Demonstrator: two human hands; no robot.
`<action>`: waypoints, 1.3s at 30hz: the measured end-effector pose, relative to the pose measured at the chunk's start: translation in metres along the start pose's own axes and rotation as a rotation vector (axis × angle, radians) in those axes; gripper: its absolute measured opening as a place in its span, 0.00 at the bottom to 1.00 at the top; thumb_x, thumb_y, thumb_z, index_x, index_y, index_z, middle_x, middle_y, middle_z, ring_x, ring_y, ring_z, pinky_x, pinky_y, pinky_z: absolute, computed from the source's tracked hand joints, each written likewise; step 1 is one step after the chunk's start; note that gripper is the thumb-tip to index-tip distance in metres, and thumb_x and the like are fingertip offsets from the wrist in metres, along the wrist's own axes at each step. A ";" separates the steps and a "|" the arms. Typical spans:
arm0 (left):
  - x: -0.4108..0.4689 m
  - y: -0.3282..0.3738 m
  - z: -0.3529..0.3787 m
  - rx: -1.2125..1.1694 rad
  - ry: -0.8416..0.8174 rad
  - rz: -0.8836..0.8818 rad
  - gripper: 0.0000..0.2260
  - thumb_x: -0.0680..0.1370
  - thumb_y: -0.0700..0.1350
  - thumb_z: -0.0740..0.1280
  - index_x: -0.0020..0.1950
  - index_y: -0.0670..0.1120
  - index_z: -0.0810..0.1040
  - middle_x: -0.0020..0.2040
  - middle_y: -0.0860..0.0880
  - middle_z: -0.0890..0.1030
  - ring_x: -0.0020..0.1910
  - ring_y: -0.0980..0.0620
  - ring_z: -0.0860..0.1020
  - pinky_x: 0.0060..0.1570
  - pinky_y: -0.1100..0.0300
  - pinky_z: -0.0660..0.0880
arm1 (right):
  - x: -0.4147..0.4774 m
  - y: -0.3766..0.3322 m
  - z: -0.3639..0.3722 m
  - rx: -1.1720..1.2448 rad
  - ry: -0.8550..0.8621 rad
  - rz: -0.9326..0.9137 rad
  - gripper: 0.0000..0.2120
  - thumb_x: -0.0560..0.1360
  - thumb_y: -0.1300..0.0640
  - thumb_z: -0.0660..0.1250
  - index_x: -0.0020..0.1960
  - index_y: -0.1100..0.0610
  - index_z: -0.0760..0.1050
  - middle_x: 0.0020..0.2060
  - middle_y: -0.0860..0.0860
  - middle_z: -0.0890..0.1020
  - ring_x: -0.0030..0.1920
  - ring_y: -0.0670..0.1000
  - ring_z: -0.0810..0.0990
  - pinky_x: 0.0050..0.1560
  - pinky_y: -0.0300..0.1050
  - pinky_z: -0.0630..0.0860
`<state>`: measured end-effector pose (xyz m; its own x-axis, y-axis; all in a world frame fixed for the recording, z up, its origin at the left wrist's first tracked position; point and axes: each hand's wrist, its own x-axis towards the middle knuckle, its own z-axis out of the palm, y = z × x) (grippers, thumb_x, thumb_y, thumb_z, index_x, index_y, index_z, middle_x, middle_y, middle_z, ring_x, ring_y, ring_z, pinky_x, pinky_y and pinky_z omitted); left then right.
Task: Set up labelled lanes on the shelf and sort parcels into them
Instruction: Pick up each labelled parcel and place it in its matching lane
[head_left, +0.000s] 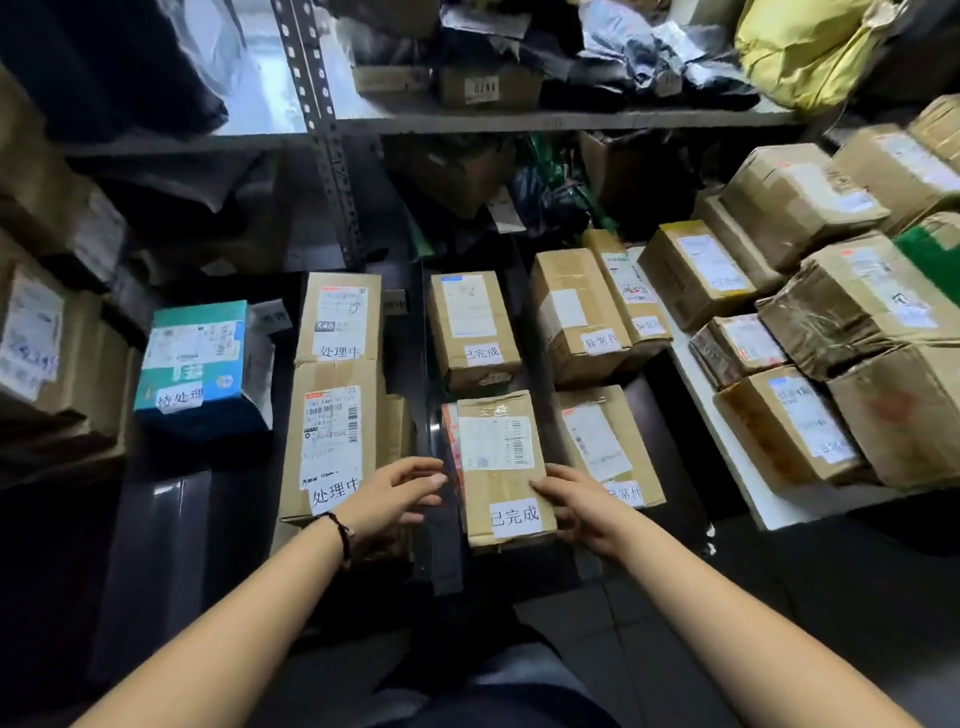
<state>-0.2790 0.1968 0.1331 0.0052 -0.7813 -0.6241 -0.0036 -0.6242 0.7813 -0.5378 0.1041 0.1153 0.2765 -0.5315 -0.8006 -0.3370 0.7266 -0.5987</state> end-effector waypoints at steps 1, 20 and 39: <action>-0.001 -0.001 -0.001 -0.018 0.028 -0.007 0.08 0.81 0.46 0.67 0.60 0.53 0.76 0.61 0.48 0.81 0.57 0.50 0.82 0.60 0.50 0.77 | 0.003 -0.002 0.000 -0.011 -0.008 0.012 0.16 0.81 0.54 0.67 0.68 0.49 0.75 0.56 0.50 0.86 0.50 0.50 0.86 0.35 0.41 0.78; -0.008 0.015 0.015 -0.146 0.230 -0.056 0.11 0.81 0.47 0.66 0.64 0.51 0.76 0.59 0.50 0.84 0.56 0.52 0.83 0.55 0.55 0.80 | 0.068 -0.026 0.004 0.075 -0.019 -0.039 0.18 0.81 0.58 0.68 0.70 0.57 0.71 0.56 0.54 0.85 0.51 0.54 0.86 0.50 0.52 0.84; -0.069 -0.022 0.032 -0.319 0.442 -0.027 0.10 0.81 0.47 0.67 0.62 0.51 0.77 0.59 0.50 0.83 0.57 0.52 0.82 0.58 0.54 0.78 | 0.004 -0.041 0.077 -0.794 -0.099 -0.745 0.12 0.80 0.54 0.65 0.63 0.52 0.77 0.54 0.46 0.81 0.54 0.44 0.79 0.59 0.46 0.77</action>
<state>-0.3115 0.2648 0.1587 0.4210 -0.6472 -0.6355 0.3051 -0.5588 0.7711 -0.4533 0.1056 0.1379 0.7113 -0.6579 -0.2473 -0.5294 -0.2701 -0.8042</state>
